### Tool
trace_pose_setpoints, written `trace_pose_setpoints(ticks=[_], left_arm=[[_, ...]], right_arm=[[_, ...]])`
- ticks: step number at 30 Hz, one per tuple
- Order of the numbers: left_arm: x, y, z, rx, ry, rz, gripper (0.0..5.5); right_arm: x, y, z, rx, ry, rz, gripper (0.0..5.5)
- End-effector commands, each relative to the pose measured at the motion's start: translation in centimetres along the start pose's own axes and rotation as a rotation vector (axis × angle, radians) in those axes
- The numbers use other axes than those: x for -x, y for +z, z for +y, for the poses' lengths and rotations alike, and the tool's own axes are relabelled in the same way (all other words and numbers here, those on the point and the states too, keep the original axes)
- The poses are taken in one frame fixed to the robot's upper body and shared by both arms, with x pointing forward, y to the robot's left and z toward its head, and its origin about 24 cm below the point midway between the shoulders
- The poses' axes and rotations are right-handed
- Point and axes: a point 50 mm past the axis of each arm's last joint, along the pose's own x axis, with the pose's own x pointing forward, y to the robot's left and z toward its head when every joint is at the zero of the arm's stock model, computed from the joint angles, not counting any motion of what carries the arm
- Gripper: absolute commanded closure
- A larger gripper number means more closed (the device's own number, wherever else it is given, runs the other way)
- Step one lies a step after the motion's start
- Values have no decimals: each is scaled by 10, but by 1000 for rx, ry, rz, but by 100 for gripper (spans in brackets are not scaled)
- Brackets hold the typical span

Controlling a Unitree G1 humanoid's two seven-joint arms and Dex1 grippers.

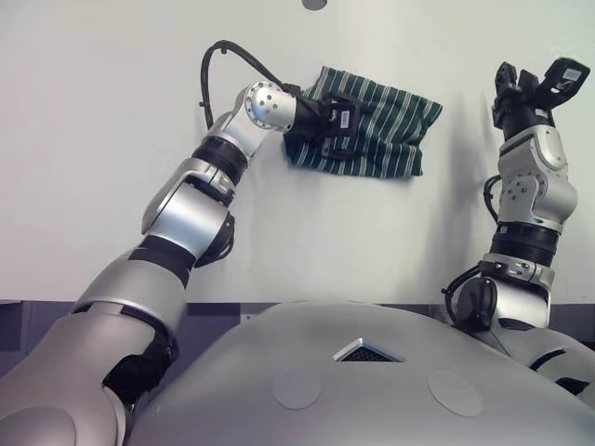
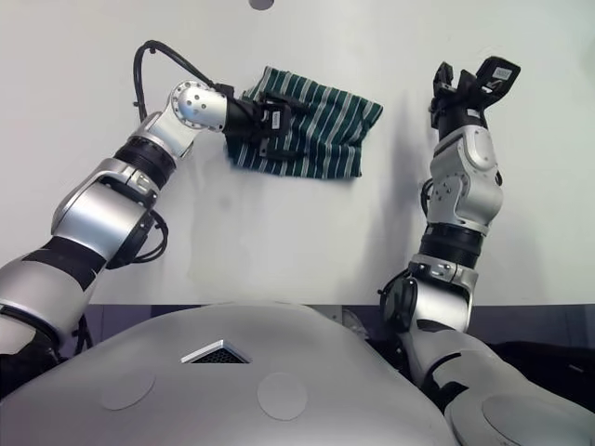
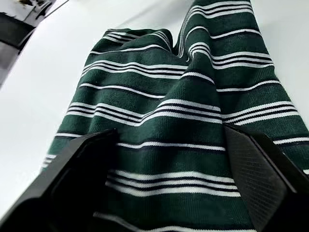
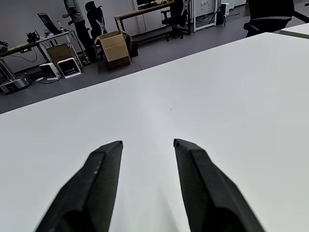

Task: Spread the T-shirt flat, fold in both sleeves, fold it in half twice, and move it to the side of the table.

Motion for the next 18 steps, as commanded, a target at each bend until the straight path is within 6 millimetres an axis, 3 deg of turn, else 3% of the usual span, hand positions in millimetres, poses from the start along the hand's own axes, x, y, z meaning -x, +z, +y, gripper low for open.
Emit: trace_pose_setpoints(ticks=[1, 5, 7, 9, 11, 14, 16, 18], left_arm=[[39, -90, -36, 293, 76, 528, 163], [93, -128, -30, 570, 468, 741, 163], [102, -132, -29, 627, 541, 752, 163], [137, -143, -21, 856, 881, 711, 163], [178, -157, -29, 1066, 1231, 711, 163], [223, -167, -40, 1213, 1564, 721, 163], [236, -165, -35, 1254, 1658, 671, 163], [235, -157, -18, 1230, 1660, 591, 163]], right_arm=[[-7, 11, 3, -3, 11, -14, 351], [-11, 16, 3, -16, -2, -29, 351], [-12, 17, 3, -17, -2, -34, 351], [-16, 24, 6, -25, 1, -56, 351], [-21, 29, 11, -30, 8, -75, 351], [-25, 31, 15, -35, 16, -90, 351], [-25, 29, 18, -36, 16, -106, 351], [-24, 26, 22, -32, 11, -132, 351]])
